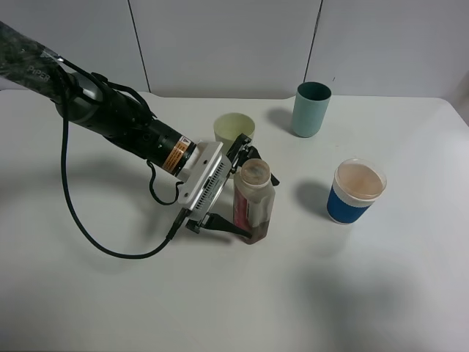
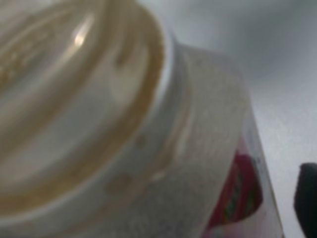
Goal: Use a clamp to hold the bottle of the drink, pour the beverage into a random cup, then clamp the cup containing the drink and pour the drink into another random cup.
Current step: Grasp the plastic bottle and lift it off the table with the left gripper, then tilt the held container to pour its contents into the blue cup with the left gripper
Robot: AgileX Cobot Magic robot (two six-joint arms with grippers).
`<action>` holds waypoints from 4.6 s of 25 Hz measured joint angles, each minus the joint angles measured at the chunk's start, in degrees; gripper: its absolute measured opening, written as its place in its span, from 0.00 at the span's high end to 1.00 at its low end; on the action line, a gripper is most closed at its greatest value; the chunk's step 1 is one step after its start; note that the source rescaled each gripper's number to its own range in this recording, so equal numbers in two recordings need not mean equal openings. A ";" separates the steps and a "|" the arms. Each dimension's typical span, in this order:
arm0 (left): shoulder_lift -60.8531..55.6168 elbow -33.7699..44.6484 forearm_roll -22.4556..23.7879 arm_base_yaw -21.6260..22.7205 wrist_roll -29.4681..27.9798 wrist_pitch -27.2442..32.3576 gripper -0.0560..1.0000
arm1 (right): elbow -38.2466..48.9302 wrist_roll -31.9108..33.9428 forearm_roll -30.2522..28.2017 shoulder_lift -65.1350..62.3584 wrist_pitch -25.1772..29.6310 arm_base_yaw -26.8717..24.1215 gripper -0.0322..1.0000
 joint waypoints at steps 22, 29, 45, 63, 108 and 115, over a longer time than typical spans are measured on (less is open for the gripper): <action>2.69 -0.25 0.16 0.29 -0.60 0.00 0.93 | 0.00 0.00 0.00 0.00 0.00 0.00 0.00; 2.69 -0.44 -0.63 0.84 -15.65 1.70 0.93 | 0.00 0.00 0.00 0.00 0.00 0.00 0.00; -6.59 9.10 -9.95 2.22 -24.81 9.03 0.93 | 0.00 0.00 0.00 0.00 0.00 0.00 0.00; -23.85 31.67 -53.75 9.36 -19.74 22.34 0.94 | 0.00 0.00 0.00 0.00 0.00 0.00 0.00; -26.49 21.02 -181.44 -32.87 94.18 28.13 0.94 | 0.00 0.00 0.00 0.00 0.00 0.00 0.00; -21.72 11.77 -185.54 -33.24 97.63 27.94 0.94 | 0.00 0.00 0.00 0.00 0.00 0.00 0.00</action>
